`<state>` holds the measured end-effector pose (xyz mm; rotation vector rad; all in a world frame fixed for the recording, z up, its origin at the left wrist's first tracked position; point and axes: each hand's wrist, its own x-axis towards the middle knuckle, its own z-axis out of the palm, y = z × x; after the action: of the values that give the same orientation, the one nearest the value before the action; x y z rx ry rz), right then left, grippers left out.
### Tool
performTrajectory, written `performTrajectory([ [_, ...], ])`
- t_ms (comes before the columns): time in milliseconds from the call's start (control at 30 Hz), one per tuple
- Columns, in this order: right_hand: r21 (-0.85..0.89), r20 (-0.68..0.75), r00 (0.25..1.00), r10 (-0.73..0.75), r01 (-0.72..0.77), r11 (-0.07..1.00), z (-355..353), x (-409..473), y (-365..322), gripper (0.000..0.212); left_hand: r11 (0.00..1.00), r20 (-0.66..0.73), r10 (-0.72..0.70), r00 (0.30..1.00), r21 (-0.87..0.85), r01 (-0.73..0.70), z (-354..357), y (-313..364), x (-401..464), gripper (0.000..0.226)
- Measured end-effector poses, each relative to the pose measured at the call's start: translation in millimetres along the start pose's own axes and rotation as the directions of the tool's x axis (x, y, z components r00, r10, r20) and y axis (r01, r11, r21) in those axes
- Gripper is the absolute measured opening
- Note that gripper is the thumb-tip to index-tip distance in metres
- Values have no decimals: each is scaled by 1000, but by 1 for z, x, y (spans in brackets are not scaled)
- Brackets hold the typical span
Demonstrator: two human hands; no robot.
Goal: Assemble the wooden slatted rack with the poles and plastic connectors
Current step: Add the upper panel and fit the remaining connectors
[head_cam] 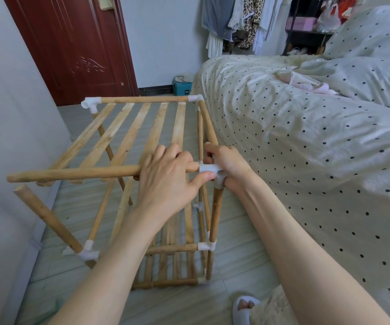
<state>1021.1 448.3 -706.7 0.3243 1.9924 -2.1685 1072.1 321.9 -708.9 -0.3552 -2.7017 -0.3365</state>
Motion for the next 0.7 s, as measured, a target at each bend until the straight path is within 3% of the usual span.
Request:
performTrajectory([
  [267, 124, -10, 1000, -11, 12, 992, 5, -4, 0, 32, 998, -173, 25, 985, -54, -35, 12, -4, -1, 40],
  [467, 166, -18, 1000, 1, 2, 986, 9, -2, -1, 31, 999, -242, 32, 970, -10, -35, 17, -6, -2, 48],
  [700, 147, -33, 999, 9, -4, 989, 15, -6, -3, 30, 997, -275, 49, 960, -45, -64, 18, -5, -4, 43],
])
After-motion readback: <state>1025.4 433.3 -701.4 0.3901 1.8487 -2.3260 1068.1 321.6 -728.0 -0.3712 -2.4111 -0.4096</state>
